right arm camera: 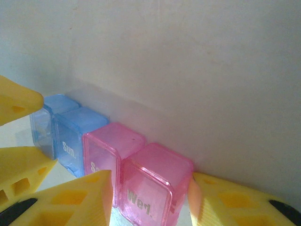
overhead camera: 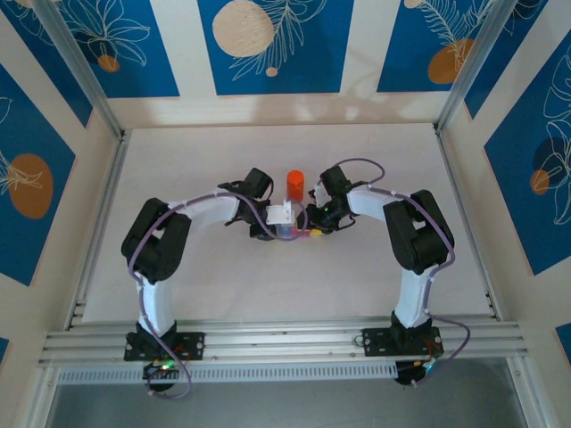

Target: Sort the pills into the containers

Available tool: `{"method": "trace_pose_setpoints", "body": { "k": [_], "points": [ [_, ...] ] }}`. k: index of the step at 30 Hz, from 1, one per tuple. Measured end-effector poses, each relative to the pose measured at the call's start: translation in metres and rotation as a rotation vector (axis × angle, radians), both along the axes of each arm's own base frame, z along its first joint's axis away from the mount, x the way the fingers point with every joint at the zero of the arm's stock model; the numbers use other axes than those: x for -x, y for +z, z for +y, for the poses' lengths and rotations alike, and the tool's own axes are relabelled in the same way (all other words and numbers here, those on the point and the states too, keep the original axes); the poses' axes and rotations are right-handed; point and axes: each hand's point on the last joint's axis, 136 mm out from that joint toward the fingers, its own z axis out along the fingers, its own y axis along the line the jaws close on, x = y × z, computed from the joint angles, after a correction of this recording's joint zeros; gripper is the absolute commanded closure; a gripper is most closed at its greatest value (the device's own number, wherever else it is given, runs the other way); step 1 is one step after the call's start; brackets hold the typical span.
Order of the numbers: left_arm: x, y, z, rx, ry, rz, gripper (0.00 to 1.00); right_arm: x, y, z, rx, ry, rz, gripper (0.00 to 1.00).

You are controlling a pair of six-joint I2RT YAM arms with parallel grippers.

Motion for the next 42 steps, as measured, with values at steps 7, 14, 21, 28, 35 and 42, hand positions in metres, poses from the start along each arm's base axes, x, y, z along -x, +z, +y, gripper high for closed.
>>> {"method": "trace_pose_setpoints", "body": {
  "k": [7, 14, 21, 28, 35, 42],
  "points": [
    [-0.002, 0.002, 0.004, -0.012, 0.037, 0.060, 0.55, -0.002, 0.001, 0.004, 0.024, 0.018, -0.024, 0.56],
    [-0.009, 0.012, 0.003, 0.017, 0.072, 0.080, 0.49, -0.007, 0.001, 0.013, 0.017, 0.040, -0.062, 0.57],
    [-0.019, 0.021, -0.002, 0.044, 0.085, 0.051, 0.48, -0.007, 0.001, 0.015, 0.014, 0.045, -0.068, 0.57],
    [-0.030, 0.021, 0.005, 0.031, 0.111, 0.014, 0.48, -0.007, 0.001, 0.015, 0.014, 0.049, -0.072, 0.57],
    [-0.049, 0.022, 0.014, 0.004, 0.160, -0.053, 0.48, -0.008, 0.001, 0.015, 0.013, 0.052, -0.075, 0.57],
    [-0.061, 0.023, 0.016, -0.003, 0.198, -0.102, 0.47, -0.008, 0.001, 0.015, 0.013, 0.052, -0.075, 0.57]
  ]
}}
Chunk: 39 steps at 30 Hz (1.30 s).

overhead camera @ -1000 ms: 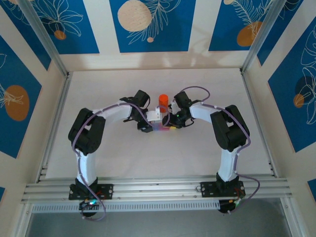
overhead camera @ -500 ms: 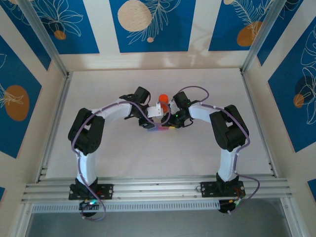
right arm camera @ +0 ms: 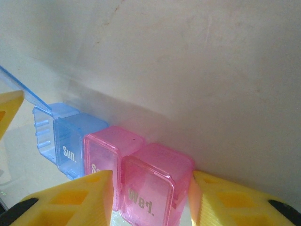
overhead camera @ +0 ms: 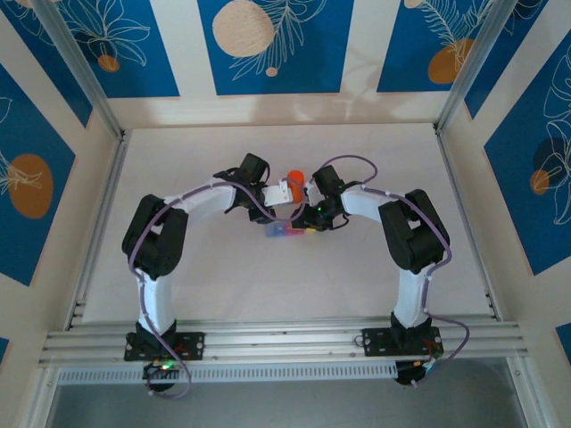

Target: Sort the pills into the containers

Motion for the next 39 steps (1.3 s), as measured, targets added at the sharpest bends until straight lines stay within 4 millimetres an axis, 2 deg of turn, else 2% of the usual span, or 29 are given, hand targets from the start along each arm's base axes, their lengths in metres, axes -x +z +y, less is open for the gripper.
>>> {"method": "trace_pose_setpoints", "body": {
  "k": [18, 29, 36, 39],
  "points": [
    [-0.008, -0.005, 0.011, -0.028, 0.042, -0.008, 0.46, 0.000, 0.000, 0.001, -0.001, 0.002, -0.003, 0.57],
    [-0.003, -0.021, 0.014, -0.058, 0.047, 0.046, 0.46, -0.001, 0.001, 0.002, 0.000, 0.009, -0.009, 0.57],
    [-0.005, -0.018, 0.014, -0.041, 0.079, 0.056, 0.44, -0.001, 0.001, 0.003, 0.010, 0.016, -0.020, 0.56],
    [-0.009, -0.008, 0.011, -0.015, 0.105, 0.039, 0.41, -0.001, 0.001, 0.004, 0.011, 0.017, -0.021, 0.55]
  ]
}}
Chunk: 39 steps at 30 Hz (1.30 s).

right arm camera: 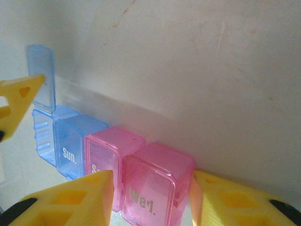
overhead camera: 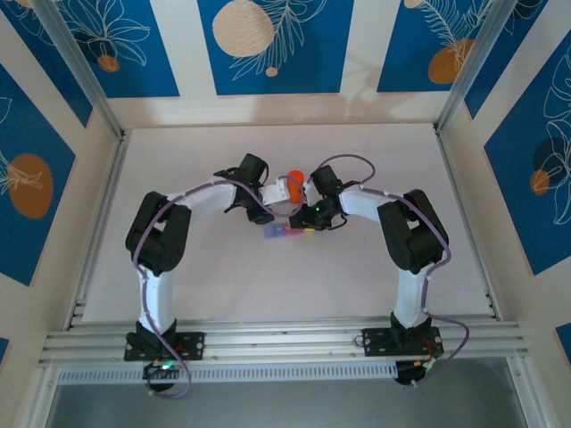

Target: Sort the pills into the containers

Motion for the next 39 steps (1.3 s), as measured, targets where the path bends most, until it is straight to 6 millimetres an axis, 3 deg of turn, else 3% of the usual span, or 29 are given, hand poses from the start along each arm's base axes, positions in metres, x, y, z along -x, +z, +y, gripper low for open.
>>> {"method": "trace_pose_setpoints", "body": {
  "k": [3, 10, 17, 21, 28, 32, 35, 39],
  "points": [
    [-0.009, 0.026, -0.004, 0.055, 0.031, -0.061, 0.40, 0.000, 0.000, 0.000, 0.003, 0.001, -0.002, 0.55],
    [-0.018, 0.109, 0.000, 0.247, 0.114, -0.251, 0.40, 0.000, 0.000, 0.001, 0.013, 0.001, -0.010, 0.51],
    [0.009, 0.140, 0.015, 0.417, 0.216, -0.316, 0.39, 0.003, 0.003, 0.000, 0.038, 0.001, -0.020, 0.48],
    [0.024, 0.156, 0.034, 0.505, 0.344, -0.346, 0.39, 0.005, 0.009, -0.004, 0.057, -0.006, -0.022, 0.46],
    [0.049, 0.205, 0.068, 0.687, 0.537, -0.421, 0.36, 0.008, 0.039, -0.007, 0.050, -0.008, -0.069, 0.44],
    [0.066, 0.227, 0.082, 0.762, 0.594, -0.430, 0.35, 0.007, 0.067, -0.009, 0.075, -0.008, -0.130, 0.41],
    [0.086, 0.236, 0.099, 0.821, 0.644, -0.448, 0.27, -0.001, 0.092, -0.015, 0.113, -0.013, -0.207, 0.38],
    [0.122, 0.236, 0.132, 0.889, 0.752, -0.456, 0.25, -0.020, 0.127, -0.024, 0.173, -0.024, -0.323, 0.36]
  ]
}}
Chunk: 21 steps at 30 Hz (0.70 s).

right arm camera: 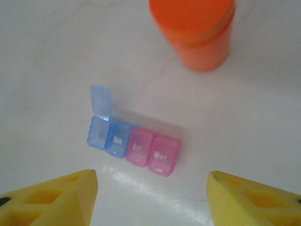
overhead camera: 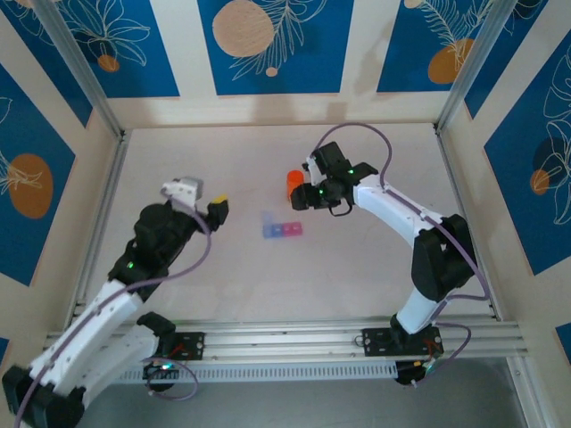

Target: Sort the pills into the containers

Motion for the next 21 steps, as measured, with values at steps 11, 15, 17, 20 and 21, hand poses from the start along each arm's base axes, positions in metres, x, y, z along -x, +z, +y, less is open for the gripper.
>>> {"method": "trace_pose_setpoints", "body": {
  "k": [11, 15, 17, 20, 21],
  "points": [
    [0.055, 0.013, 0.016, -0.016, -0.057, 0.134, 0.21, -0.061, 0.021, 0.003, 0.120, -0.004, -0.114, 0.27],
    [0.069, 0.000, 0.002, -0.074, -0.183, 0.175, 0.21, -0.075, 0.001, 0.005, 0.174, -0.004, -0.081, 0.21],
    [0.074, -0.007, -0.004, -0.092, -0.233, 0.185, 0.21, -0.081, -0.007, 0.006, 0.196, -0.003, -0.067, 0.09],
    [0.079, -0.017, -0.006, -0.113, -0.264, 0.189, 0.21, -0.086, -0.014, 0.008, 0.220, 0.000, -0.050, 0.05],
    [0.080, -0.020, -0.006, -0.120, -0.266, 0.189, 0.21, -0.088, -0.014, 0.009, 0.223, 0.001, -0.048, 0.06]
  ]
}}
